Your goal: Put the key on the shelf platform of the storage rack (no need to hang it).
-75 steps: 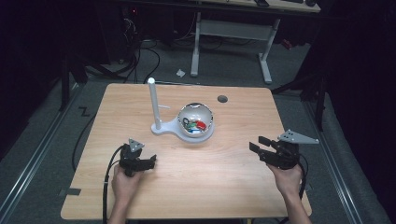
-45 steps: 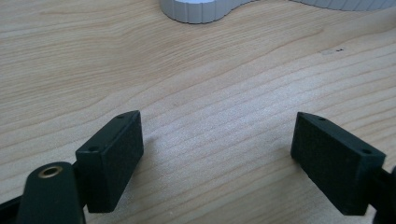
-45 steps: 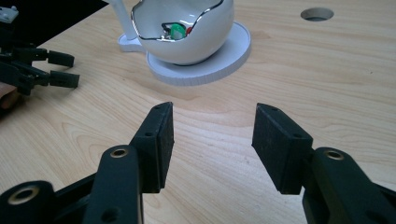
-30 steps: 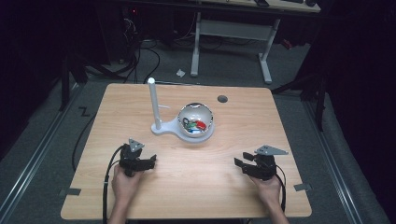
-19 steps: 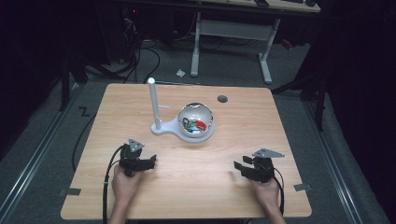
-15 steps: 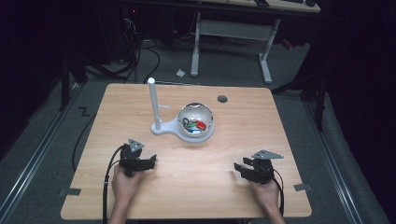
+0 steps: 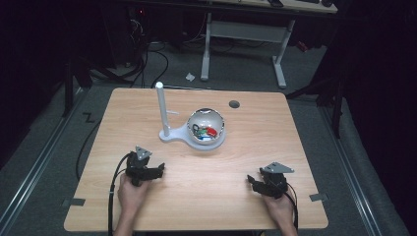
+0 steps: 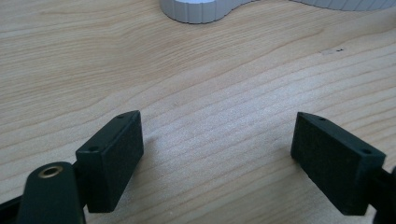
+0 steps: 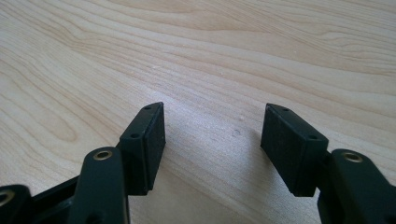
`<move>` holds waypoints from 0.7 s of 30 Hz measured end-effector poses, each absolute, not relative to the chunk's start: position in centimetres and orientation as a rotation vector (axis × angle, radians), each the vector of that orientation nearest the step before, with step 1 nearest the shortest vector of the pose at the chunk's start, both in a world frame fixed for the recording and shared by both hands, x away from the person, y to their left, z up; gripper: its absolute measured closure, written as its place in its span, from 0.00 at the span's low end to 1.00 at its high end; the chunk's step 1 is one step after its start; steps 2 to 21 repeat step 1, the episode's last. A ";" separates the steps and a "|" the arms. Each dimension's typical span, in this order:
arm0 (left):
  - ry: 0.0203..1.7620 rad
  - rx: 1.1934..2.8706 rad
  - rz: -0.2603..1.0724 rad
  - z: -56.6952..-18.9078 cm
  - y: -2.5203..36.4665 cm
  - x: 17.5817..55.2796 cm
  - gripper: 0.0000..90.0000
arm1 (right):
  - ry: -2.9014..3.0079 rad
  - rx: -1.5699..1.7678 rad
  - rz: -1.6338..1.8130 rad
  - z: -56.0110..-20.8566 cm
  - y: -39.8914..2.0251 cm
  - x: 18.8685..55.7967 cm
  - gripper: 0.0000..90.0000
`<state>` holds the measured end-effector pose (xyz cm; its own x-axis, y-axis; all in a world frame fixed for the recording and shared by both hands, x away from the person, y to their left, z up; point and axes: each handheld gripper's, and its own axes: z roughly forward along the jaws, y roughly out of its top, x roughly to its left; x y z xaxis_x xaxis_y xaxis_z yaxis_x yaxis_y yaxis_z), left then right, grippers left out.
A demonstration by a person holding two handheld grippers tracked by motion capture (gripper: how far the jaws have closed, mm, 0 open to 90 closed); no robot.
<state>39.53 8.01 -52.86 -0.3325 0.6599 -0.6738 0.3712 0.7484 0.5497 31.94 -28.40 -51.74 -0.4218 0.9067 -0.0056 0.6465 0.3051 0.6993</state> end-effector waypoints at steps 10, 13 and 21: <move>1.958 0.782 0.366 -52.9 8.0 39.5 0.19 | 2.179 1.386 0.884 -51.7 -28.4 32.0 0.44; 1.958 0.782 0.366 -52.9 8.0 39.5 0.19 | 2.179 1.386 0.884 -51.7 -28.4 32.0 0.44; 1.958 0.782 0.366 -52.9 8.0 39.5 0.19 | 2.179 1.386 0.884 -51.7 -28.4 32.0 0.44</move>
